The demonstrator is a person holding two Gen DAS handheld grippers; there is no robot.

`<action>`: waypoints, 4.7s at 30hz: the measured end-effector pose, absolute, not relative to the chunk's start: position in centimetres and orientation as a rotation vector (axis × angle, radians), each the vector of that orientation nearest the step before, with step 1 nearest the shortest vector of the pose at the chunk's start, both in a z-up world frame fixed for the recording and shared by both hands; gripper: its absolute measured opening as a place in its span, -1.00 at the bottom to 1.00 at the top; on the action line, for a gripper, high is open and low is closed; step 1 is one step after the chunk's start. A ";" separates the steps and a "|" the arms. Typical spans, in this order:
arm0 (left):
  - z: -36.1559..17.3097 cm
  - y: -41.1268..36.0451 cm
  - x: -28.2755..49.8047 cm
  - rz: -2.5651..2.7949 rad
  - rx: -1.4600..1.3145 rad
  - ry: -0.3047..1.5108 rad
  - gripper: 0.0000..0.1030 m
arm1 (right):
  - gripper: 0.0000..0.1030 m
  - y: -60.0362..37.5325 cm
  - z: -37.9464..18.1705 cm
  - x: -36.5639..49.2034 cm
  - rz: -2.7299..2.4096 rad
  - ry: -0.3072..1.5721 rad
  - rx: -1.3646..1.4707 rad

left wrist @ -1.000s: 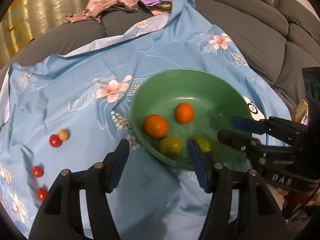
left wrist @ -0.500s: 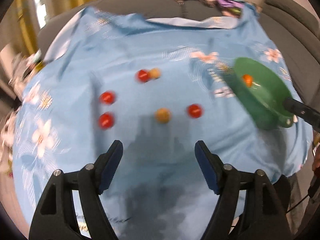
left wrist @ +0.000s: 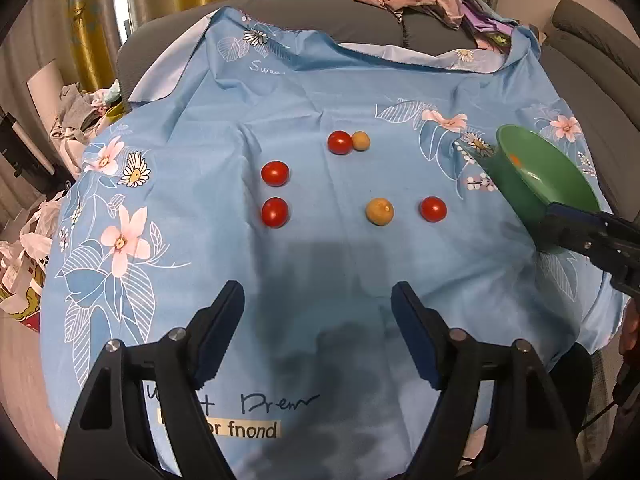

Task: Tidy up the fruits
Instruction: 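Grasp a small yellow fruit with the right gripper while the left gripper grasps another, then drop the small fruit into the bowl with the right gripper while the left gripper drops its fruit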

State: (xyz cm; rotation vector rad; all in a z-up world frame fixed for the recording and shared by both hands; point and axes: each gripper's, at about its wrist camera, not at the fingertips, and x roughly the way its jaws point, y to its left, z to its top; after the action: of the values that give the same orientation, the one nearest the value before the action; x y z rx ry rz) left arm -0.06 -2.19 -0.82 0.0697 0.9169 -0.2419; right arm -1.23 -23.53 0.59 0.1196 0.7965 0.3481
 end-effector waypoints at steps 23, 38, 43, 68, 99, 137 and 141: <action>-3.0 -4.1 4.1 -0.359 0.084 0.951 0.57 | -0.08 -20.9 -1.0 2.7 0.340 0.851 0.098; -6.2 -8.9 10.8 -0.428 0.126 1.031 -0.05 | -0.08 -23.4 -2.0 4.3 0.352 0.853 0.142; -7.0 -9.7 11.1 -0.443 0.175 1.049 -0.48 | -0.08 -23.0 -2.1 5.0 0.368 0.852 0.135; -2.4 0.4 14.6 -0.276 -0.076 0.887 -0.47 | -0.08 -18.9 -5.9 19.3 0.230 0.971 0.170; -1.3 -1.3 10.4 -0.307 -0.013 0.876 -0.47 | -0.45 -17.9 -1.2 11.5 0.356 0.853 0.085; 3.6 -16.5 3.1 -0.621 0.152 0.784 -0.47 | -0.45 -30.9 1.9 -1.6 0.200 0.663 0.272; 3.2 -19.4 4.1 -0.680 0.163 0.803 -0.47 | -0.45 -33.0 1.3 -1.9 0.147 0.662 0.297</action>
State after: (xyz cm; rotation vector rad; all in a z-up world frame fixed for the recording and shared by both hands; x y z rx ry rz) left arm 4.05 -19.39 3.17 0.1633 0.8032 -0.6804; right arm -1.90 -32.98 1.32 0.2973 0.6620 0.1465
